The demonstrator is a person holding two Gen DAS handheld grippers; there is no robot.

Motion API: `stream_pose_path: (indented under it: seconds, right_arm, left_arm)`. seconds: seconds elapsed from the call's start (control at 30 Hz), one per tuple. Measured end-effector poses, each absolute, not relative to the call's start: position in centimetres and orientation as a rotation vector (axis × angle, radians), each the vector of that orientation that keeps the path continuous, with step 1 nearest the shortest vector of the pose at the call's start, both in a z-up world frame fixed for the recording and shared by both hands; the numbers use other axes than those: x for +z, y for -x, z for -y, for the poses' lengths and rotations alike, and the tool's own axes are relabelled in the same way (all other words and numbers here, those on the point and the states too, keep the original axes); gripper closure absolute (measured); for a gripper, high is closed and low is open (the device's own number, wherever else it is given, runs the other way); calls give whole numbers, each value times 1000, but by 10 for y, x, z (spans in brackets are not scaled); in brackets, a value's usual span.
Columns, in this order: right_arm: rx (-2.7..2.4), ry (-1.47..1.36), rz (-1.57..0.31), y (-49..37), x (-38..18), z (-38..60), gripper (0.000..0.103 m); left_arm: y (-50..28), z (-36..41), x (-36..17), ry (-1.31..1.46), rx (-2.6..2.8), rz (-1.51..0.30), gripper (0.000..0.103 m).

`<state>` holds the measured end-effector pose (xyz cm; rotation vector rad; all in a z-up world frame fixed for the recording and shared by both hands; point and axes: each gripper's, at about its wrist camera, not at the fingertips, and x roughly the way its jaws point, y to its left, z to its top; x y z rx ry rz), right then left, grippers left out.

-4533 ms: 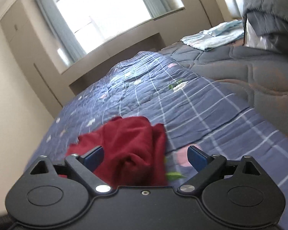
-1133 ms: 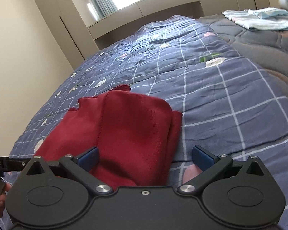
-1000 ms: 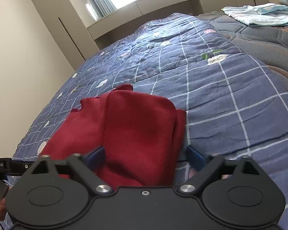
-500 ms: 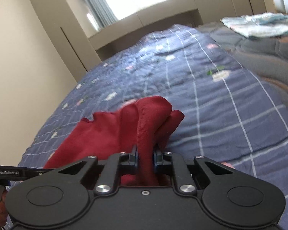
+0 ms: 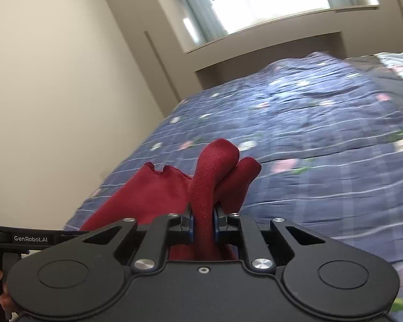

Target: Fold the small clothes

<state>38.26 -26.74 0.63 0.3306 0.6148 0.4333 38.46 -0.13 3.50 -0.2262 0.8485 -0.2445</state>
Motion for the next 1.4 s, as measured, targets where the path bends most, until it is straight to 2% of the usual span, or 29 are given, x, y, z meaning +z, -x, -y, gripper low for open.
stream_pose_path:
  seconds: [0.27, 0.5, 0.57, 0.63, 0.7, 0.8, 0.9, 1.07, 1.13, 1.27, 1.4]
  right_arm:
    - [511, -328, -670, -394, -10, 193, 89]
    - [468, -304, -726, -393, -25, 183, 87]
    - [452, -295, -735, -391, -26, 186, 81]
    - [435, -278, -733, -387, -26, 190, 75]
    - [422, -262, -722, -384, -24, 192, 67]
    - [410, -237, -695, -376, -17, 193, 63]
    - [407, -230, -664, -364, -9, 193, 50]
    - [406, -213, -587, -334, 15, 194, 21]
    - [410, -206, -552, -319, 26, 195, 16]
    - [417, -182, -480, -281, 46, 195, 4]
    - [423, -165, -421, -242, 60, 196, 1]
  left_arm:
    - [-376, -70, 27, 255, -129, -864, 74]
    - [-370, -89, -1, 313, -114, -893, 72]
    - [-370, -90, -3, 326, -109, -900, 68]
    - [-367, -92, -5, 335, -91, -905, 55]
    - [-363, -94, -4, 339, -80, -903, 47]
    - [-355, -96, 2, 342, -74, -881, 40]
    - [-345, -96, 13, 335, -70, -856, 31]
    - [-319, -92, 38, 301, -64, -786, 16]
    - [-306, -90, 49, 291, -65, -754, 9]
    - [-276, -85, 66, 260, -62, -694, 2]
    - [-241, -77, 79, 209, -53, -642, 1]
